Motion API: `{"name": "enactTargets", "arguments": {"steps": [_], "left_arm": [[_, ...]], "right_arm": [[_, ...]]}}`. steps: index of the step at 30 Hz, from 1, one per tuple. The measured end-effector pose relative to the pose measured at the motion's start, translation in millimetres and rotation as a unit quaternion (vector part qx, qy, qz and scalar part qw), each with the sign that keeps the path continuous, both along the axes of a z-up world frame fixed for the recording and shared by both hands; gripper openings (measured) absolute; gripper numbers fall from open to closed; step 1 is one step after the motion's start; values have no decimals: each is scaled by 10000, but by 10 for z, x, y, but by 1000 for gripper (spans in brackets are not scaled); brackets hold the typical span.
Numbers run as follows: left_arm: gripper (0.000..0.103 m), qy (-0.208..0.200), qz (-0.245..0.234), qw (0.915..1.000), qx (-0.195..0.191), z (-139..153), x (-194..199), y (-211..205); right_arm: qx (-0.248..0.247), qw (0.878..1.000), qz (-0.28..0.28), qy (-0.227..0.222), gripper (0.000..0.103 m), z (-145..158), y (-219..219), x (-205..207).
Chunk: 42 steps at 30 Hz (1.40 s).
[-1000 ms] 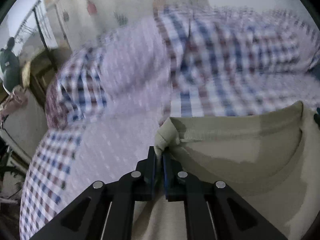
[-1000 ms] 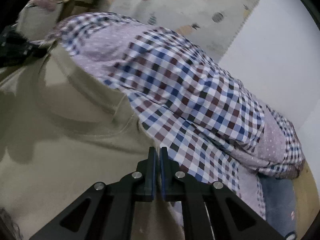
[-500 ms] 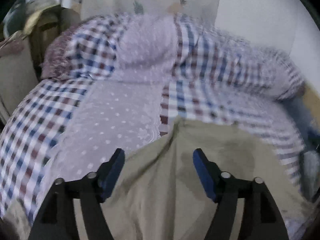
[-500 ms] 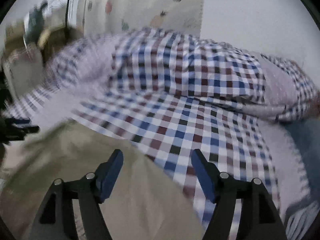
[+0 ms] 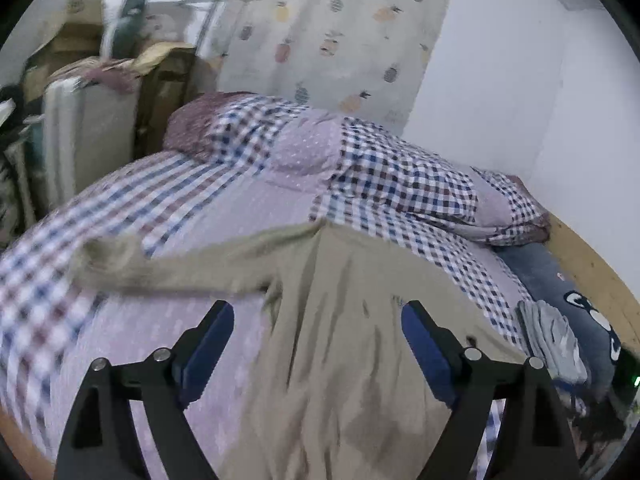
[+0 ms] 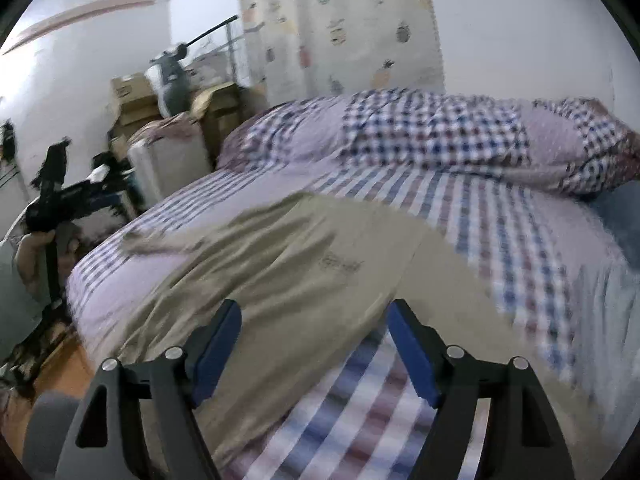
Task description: Fold clothes
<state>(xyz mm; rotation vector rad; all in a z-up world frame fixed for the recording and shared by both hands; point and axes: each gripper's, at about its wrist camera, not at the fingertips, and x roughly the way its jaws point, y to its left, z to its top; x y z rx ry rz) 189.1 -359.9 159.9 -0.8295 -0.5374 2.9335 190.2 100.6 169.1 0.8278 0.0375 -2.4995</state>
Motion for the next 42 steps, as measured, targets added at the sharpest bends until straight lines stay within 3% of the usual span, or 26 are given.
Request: {"name": "enactTargets", "arguments": {"steps": [7, 12, 16, 19, 21, 24, 27, 28, 33, 40, 42], "left_arm": [[89, -94, 1091, 9924, 563, -811, 897, -162], [89, -111, 1454, 9853, 885, -906, 1090, -432], [89, -356, 1661, 9814, 893, -993, 1153, -580], [89, -420, 1751, 9795, 905, -1015, 1220, -661], [89, -492, 1838, 9775, 913, -1048, 1261, -708], [89, -566, 2016, 9730, 975, -1110, 1333, -800], [89, -611, 2265, 9658, 1108, -1166, 1410, -944], [89, -624, 2351, 9631, 1156, -1184, 1436, -987], [89, -779, 2519, 9570, 1208, -1255, 1444, -1086], [89, -941, 2351, 9615, 1067, -1277, 1327, -1005], [89, -982, 2328, 9618, 1055, -1282, 1303, -987]], "right_arm": [[-254, 9937, 350, -1037, 79, -946, -211, 861], [-167, 9889, 654, -1324, 79, -1302, -421, 1043], [31, 9854, 700, -1555, 58, -1505, -616, 1038], [73, 9839, 585, -1687, 52, -1599, -714, 988], [76, 9839, 576, -1688, 50, -1595, -777, 968], [296, 9850, 532, -1615, 39, -1624, -896, 950], [469, 9855, 444, -1567, 14, -1664, -906, 950], [448, 9849, 408, -1622, 1, -1670, -870, 947], [356, 9852, 312, -1649, 0, -1518, -640, 1019], [-234, 9882, -100, -1510, 0, -781, 160, 1213], [-222, 9867, -316, -1578, 0, -748, 436, 1208]]}}
